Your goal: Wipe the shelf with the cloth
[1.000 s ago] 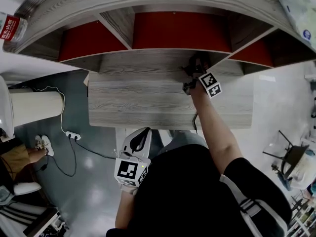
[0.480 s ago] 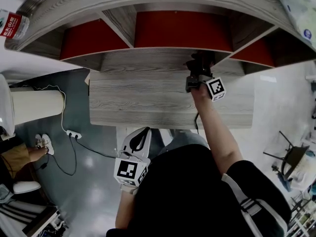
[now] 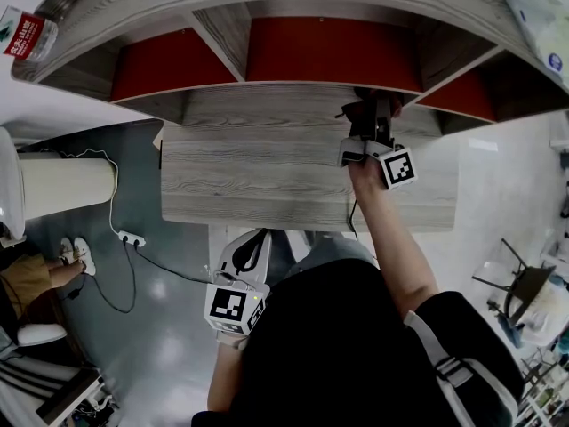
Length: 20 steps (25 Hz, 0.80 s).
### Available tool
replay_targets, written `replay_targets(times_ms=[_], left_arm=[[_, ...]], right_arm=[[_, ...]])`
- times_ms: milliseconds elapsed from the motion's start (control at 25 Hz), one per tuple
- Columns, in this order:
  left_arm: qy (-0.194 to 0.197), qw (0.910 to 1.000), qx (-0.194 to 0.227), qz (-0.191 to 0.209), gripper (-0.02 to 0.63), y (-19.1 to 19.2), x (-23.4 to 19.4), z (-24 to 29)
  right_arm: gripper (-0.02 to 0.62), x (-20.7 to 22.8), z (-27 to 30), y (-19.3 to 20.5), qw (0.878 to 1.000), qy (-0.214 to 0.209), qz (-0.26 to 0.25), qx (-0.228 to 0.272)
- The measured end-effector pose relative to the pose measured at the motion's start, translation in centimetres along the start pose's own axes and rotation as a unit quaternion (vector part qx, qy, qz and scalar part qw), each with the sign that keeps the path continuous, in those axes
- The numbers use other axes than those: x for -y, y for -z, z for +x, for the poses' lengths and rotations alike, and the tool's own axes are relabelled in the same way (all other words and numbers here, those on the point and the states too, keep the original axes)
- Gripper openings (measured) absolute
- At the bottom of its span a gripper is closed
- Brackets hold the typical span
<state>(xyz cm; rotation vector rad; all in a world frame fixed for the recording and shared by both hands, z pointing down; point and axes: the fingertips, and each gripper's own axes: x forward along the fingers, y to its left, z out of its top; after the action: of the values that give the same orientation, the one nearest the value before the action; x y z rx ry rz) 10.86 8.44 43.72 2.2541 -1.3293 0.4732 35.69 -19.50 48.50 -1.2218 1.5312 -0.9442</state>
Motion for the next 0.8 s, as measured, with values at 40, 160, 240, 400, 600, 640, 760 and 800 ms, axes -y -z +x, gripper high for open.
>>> replay_targets(times_ms=[40, 160, 240, 400, 600, 640, 760, 800], left_arm=[[0.000, 1.0000, 0.000, 0.000, 0.008, 0.0, 0.0, 0.0], [0.001, 1.0000, 0.001, 0.001, 0.008, -0.2, 0.2, 0.2], [0.003, 1.0000, 0.000, 0.002, 0.008, -0.2, 0.2, 0.4], [0.004, 1.0000, -0.003, 0.003, 0.008, -0.4, 0.2, 0.8], [0.003, 1.0000, -0.005, 0.005, 0.008, -0.7, 0.0, 1.1], [0.003, 1.0000, -0.006, 0.004, 0.008, -0.7, 0.0, 1.2], [0.002, 1.0000, -0.007, 0.003, 0.008, -0.7, -0.2, 1.2], [0.001, 1.0000, -0.007, 0.003, 0.008, -0.7, -0.3, 1.2]], right_arm=[[0.126, -0.7, 0.1, -0.2, 1.000, -0.008, -0.003, 0.002], [0.126, -2.5, 0.5, -0.8, 1.000, -0.026, -0.003, 0.010], [0.126, -3.3, 1.1, -1.1, 0.999, -0.037, -0.001, 0.017], [0.126, -3.8, 2.4, -1.4, 0.998, -0.047, -0.004, 0.029], [0.126, -3.5, 4.4, -1.7, 0.998, -0.048, -0.022, 0.035], [0.126, -3.4, 4.9, -1.8, 0.998, -0.048, -0.024, 0.036], [0.126, -3.3, 6.5, -1.9, 0.998, -0.049, -0.023, 0.042], [0.126, -3.2, 6.9, -1.9, 0.998, -0.048, -0.022, 0.044]])
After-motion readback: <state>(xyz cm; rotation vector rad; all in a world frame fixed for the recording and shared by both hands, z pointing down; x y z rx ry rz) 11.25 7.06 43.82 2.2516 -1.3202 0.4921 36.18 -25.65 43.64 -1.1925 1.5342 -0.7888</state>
